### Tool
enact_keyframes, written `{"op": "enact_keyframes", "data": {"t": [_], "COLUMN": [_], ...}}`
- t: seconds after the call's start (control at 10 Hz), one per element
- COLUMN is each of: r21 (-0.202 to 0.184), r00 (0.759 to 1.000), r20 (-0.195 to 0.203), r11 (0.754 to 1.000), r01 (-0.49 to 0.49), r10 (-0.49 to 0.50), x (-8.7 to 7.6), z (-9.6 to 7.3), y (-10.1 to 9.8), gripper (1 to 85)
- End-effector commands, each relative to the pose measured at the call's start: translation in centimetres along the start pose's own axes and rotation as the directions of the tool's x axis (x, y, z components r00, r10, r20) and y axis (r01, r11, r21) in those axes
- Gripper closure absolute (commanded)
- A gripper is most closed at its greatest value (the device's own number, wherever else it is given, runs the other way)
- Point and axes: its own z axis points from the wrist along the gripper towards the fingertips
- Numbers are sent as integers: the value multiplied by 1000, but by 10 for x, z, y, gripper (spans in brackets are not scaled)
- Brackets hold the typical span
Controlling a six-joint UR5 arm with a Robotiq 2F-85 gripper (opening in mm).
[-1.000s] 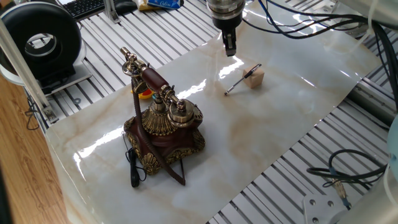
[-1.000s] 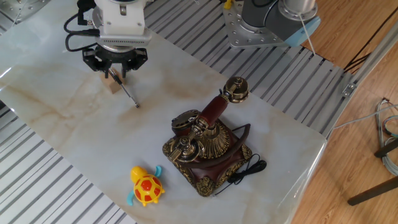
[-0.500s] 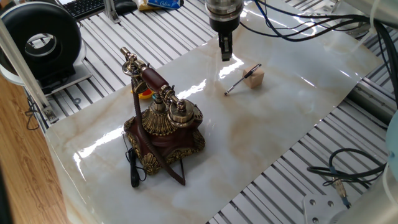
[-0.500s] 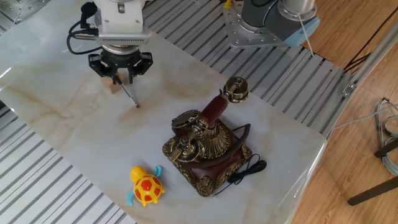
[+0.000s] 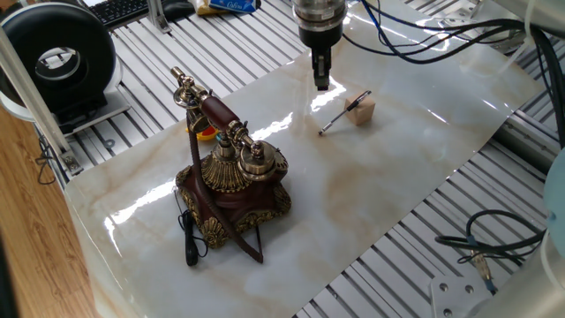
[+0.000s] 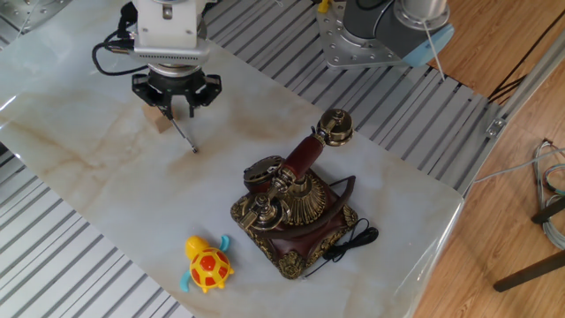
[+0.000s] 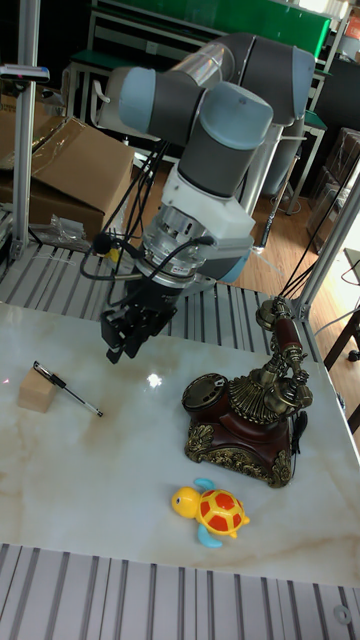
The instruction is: Dial a number on an old rotary phone
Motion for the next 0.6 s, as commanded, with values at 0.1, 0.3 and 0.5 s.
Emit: {"op": "enact_keyframes", "data": {"t": [0.1,0.3,0.5], "r21": [-20,-33,-32], "r00": [997,995,999], "r20": [68,66,38], "r11": [999,997,999], "r01": [-41,-67,-19], "r10": [42,69,20], "x": [-17,-17,-9], "z": [-2,-2,0], "y": [4,7,7], "gripper": [487,487,493]}}
